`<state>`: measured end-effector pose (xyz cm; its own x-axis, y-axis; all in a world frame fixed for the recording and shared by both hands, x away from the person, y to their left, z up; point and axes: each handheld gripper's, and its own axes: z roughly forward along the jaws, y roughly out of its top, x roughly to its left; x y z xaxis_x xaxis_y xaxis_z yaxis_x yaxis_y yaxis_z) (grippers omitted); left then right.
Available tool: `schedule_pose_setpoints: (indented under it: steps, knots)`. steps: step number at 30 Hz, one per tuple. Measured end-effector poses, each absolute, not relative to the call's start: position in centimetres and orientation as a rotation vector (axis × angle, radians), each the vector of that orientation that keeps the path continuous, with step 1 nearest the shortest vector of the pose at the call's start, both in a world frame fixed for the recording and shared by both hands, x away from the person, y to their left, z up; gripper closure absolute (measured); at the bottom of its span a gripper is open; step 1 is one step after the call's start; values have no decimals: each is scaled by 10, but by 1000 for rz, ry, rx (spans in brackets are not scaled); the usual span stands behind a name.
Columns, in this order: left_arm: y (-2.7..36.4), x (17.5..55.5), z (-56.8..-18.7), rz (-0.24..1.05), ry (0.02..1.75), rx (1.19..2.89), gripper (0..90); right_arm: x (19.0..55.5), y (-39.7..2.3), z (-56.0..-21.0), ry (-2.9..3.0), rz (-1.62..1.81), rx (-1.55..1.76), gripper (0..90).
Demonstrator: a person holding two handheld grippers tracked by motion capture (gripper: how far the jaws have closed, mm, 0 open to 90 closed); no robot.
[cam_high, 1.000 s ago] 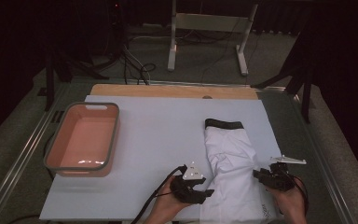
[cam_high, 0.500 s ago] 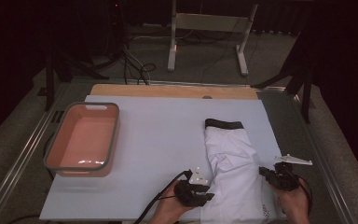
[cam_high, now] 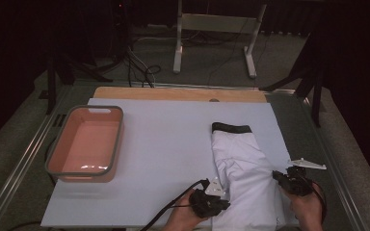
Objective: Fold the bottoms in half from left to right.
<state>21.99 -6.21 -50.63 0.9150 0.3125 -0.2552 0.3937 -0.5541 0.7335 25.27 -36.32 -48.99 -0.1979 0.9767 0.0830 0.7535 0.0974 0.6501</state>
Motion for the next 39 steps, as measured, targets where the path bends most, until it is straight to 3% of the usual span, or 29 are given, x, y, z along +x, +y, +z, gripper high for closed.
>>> schedule_pose_setpoints:
  steps: [3,11,20,23,25,26,28,32,36,39]
  knots:
    - [-66,219,-504,-125,471,2197,862,255,-366,-490,2004,791,1685,892]
    - [-51,233,-501,-29,579,2152,680,260,-368,-493,1995,735,1680,892]
    - [-62,249,-514,-15,654,2176,642,256,-367,-492,2023,795,1689,818]
    - [-68,250,-519,0,661,2207,656,255,-367,-493,2022,795,1693,790]
    - [-70,251,-521,0,659,2219,834,253,-366,-494,2044,789,1694,733]
    - [-70,251,-521,0,659,2219,876,253,-366,-494,2044,789,1694,733]
    - [-68,250,-520,8,663,2212,888,251,-366,-496,2051,776,1702,666]
    - [-61,249,-517,10,678,2187,894,249,-368,-499,2050,785,1723,660]
    - [-51,251,-516,21,694,2180,895,246,-369,-500,2068,795,1722,717]
    - [-43,252,-516,24,719,2166,896,247,-366,-499,2087,797,1717,807]
